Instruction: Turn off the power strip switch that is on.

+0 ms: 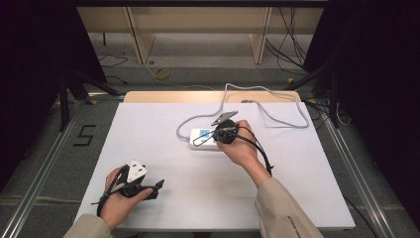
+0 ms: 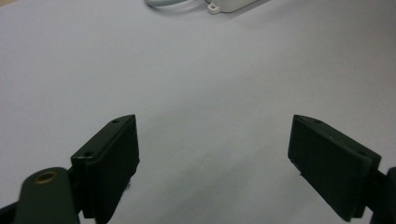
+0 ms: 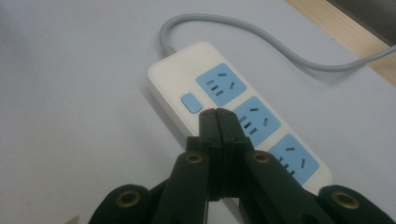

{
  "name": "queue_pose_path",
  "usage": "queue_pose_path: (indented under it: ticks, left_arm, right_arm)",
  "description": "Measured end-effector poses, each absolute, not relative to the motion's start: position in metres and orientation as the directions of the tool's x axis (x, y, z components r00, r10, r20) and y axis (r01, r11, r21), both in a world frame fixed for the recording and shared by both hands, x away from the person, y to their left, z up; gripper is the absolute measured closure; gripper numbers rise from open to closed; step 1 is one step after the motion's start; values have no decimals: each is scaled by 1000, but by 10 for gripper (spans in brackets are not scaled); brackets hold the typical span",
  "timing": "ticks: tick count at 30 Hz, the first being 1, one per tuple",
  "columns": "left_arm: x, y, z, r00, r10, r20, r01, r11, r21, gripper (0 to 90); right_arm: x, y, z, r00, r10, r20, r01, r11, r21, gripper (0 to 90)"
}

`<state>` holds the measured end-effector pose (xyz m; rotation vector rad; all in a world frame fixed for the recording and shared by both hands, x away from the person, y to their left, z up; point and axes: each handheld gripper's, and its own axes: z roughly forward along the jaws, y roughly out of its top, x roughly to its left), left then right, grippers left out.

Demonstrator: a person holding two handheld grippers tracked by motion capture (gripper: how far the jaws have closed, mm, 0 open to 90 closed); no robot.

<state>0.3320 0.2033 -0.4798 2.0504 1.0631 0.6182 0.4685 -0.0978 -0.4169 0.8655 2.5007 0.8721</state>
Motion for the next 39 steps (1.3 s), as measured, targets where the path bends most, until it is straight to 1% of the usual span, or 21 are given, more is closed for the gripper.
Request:
queue_pose_path:
  ticks: [12, 13, 15, 29, 34, 35, 39]
  left_arm:
    - [332, 203, -480, 541, 837, 79, 485, -387, 784, 162]
    - [332, 203, -480, 541, 837, 78, 485, -387, 784, 162]
    - [332, 203, -480, 541, 837, 78, 485, -386, 785, 162]
    - [332, 203, -479, 542, 837, 77, 486, -387, 784, 161]
    - [332, 203, -479, 541, 837, 75, 486, -384, 785, 161]
    - [332, 203, -479, 542, 837, 74, 486, -384, 785, 161]
    - [332, 204, -478, 542, 837, 79, 483, -388, 785, 162]
  right_arm:
    - [473, -90, -416, -754, 646, -121, 434, 628, 646, 900]
    - [475, -90, -416, -758, 639, -131, 423, 635, 647, 900]
    - [475, -88, -416, -752, 649, -120, 436, 625, 648, 900]
    - [482, -82, -417, -754, 647, -117, 444, 632, 635, 900]
    - [484, -80, -417, -761, 637, -125, 435, 644, 629, 900]
    - [486, -80, -418, -767, 628, -133, 421, 648, 634, 900]
    - [487, -78, -417, -760, 637, -126, 432, 641, 635, 900]
